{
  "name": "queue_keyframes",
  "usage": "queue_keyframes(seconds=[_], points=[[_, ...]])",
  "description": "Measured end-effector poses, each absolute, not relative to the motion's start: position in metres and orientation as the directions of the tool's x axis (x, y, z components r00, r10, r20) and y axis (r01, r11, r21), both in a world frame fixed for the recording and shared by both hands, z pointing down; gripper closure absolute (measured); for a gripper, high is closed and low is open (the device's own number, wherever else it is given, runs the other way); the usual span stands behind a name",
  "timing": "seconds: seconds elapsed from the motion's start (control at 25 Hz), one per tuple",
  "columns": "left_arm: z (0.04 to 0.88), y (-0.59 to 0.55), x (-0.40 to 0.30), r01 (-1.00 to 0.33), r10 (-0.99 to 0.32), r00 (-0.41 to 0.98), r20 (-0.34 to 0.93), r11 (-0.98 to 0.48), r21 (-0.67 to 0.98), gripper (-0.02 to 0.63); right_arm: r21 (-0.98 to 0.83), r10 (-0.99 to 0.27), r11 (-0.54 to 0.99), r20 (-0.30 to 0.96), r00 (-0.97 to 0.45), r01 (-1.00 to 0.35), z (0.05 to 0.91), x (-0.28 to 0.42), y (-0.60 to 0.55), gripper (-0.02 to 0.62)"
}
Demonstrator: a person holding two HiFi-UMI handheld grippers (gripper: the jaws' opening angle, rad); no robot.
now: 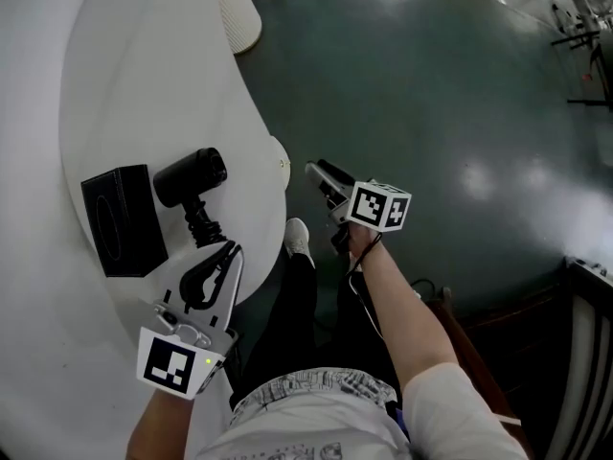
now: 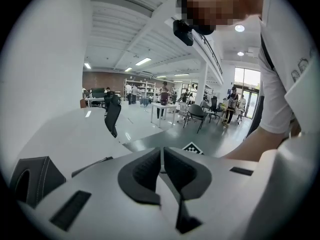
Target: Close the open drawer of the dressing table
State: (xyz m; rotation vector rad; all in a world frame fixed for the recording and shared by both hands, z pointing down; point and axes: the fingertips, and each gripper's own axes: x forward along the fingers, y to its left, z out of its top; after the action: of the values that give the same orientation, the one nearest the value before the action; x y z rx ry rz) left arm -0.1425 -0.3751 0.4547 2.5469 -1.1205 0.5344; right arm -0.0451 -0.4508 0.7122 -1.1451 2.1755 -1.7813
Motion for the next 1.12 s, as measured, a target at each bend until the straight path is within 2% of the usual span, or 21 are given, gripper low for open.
queue_keyframes(seconds=[0.24, 0.56, 1.12], points=[[0.43, -0.379, -0.125, -0.72, -0.642, 0.666, 0.38, -0.686, 0.101, 0.569, -0.801, -0.647, 0.179, 0.342, -0.682, -0.572, 0.631, -0.008, -0.442, 0.449], [0.388, -0.375, -0.111, -0.7, -0.656, 0.695, 0.295, -0.711, 0.07, 0.568, -0.667, -0.698, 0.353, 0.279, -0.659, -0.657, 0.515, 0.013, -0.412, 0.451], [0.32, -0.37, -0.076, -0.681, -0.67, 0.728, 0.146, -0.731, 0.04, 0.568, -0.423, -0.744, 0.535, 0.176, -0.645, -0.731, 0.371, 0.026, -0.372, 0.476]])
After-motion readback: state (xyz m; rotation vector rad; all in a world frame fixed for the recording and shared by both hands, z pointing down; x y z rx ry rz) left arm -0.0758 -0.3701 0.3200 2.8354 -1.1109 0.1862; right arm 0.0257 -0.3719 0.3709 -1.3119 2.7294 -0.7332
